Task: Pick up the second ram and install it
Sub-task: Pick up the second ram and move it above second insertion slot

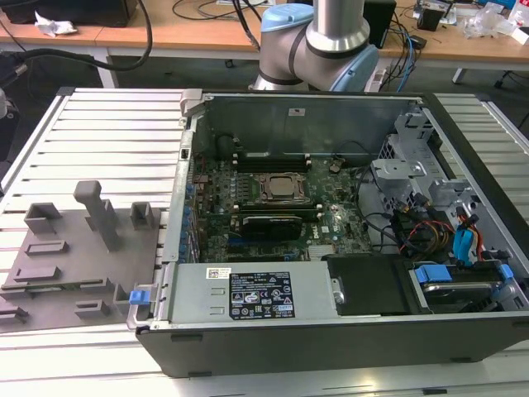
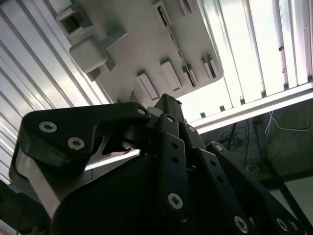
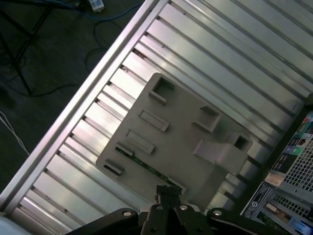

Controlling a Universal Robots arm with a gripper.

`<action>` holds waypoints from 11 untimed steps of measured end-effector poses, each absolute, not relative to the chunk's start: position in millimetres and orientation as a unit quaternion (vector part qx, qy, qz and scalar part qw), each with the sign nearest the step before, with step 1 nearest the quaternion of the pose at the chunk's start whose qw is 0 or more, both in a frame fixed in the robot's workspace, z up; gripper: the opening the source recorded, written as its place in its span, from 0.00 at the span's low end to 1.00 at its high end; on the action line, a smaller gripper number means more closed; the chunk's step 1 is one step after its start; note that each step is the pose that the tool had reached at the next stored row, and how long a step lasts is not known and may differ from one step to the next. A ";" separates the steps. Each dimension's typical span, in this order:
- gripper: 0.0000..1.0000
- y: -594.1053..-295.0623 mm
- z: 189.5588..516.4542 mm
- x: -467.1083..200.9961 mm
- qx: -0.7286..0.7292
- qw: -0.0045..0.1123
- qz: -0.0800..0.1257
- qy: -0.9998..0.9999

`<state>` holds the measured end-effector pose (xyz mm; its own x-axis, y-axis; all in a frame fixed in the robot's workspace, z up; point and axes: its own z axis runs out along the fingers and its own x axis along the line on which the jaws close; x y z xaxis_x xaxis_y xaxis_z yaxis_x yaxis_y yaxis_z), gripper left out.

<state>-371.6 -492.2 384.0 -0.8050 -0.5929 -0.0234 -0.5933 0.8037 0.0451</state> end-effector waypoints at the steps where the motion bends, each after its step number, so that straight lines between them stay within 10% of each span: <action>1: 0.11 -492.2 384.0 -371.6 -0.315 0.004 0.025 0.949; 11: 0.11 -492.2 384.0 -371.6 -0.357 0.003 0.025 0.934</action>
<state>-371.6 -492.2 384.0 -0.7453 -0.6663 -0.0233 -0.6666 0.7440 0.0451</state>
